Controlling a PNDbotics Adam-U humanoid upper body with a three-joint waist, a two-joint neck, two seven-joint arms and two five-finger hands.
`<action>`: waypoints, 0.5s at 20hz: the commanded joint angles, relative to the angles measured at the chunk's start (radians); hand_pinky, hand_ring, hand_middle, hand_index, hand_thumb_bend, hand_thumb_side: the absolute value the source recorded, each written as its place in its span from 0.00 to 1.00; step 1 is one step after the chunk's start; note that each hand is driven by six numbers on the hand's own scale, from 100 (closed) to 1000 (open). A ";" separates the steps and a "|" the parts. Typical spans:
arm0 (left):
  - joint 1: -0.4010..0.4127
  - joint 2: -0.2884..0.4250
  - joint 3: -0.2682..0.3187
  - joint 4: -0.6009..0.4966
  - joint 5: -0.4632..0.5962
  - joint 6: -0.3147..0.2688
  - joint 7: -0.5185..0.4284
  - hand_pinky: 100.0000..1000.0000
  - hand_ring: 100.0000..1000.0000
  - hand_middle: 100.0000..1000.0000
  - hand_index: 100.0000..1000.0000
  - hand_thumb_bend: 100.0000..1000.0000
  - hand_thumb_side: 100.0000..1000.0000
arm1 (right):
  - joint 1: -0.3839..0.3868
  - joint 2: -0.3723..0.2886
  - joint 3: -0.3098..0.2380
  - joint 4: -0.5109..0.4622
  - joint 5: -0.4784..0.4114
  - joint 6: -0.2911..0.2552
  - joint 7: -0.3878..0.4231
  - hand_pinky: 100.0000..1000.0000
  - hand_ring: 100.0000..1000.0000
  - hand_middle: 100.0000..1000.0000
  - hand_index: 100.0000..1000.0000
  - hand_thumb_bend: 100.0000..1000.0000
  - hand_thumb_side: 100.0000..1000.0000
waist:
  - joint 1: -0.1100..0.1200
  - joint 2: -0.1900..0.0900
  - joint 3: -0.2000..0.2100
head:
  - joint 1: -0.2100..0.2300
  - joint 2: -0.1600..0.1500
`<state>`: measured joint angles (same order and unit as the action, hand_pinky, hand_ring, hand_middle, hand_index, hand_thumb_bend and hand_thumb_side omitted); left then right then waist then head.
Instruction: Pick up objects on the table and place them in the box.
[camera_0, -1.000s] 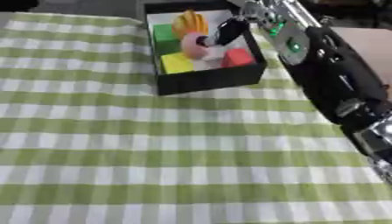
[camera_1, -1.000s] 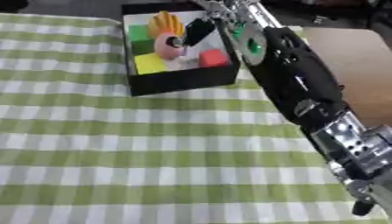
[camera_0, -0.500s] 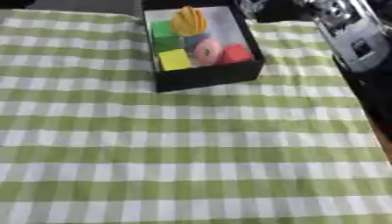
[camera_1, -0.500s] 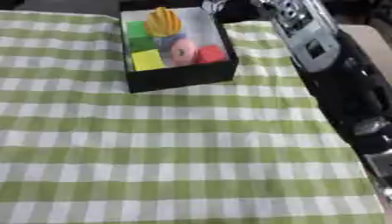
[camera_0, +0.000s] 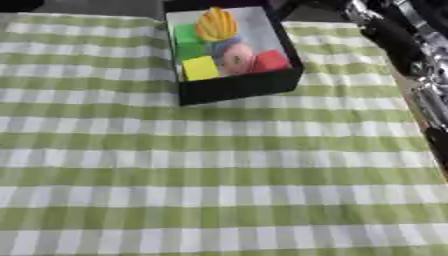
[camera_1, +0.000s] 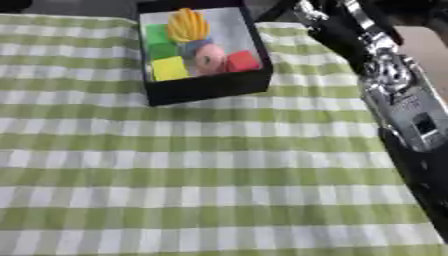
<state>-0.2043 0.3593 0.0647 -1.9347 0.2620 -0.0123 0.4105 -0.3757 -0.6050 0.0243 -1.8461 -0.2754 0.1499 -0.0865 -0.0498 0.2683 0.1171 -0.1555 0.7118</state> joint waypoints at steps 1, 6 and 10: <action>-0.003 0.005 0.012 -0.007 0.000 -0.002 0.005 0.81 0.80 0.78 0.79 0.02 0.71 | 0.032 0.004 -0.024 -0.032 -0.066 -0.016 -0.052 0.84 0.77 0.65 0.80 0.00 0.45 | 0.019 -0.029 -0.002 | 0.011 -0.006; 0.001 -0.002 0.013 -0.005 0.001 -0.004 0.005 0.82 0.80 0.78 0.79 0.02 0.71 | 0.096 0.057 -0.031 -0.024 -0.077 -0.036 -0.102 0.84 0.75 0.63 0.78 0.00 0.44 | 0.027 -0.028 0.000 | 0.019 -0.010; 0.010 -0.007 0.015 0.001 0.003 -0.006 0.006 0.82 0.80 0.78 0.79 0.02 0.71 | 0.121 0.083 -0.035 -0.001 -0.060 -0.053 -0.109 0.84 0.75 0.63 0.78 0.00 0.43 | 0.032 -0.026 0.000 | 0.025 -0.013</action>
<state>-0.1913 0.3419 0.0689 -1.9230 0.2621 -0.0157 0.4146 -0.2493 -0.5126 0.0029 -1.8414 -0.3404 0.1034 -0.1909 -0.0327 0.2683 0.1174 -0.1342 0.7098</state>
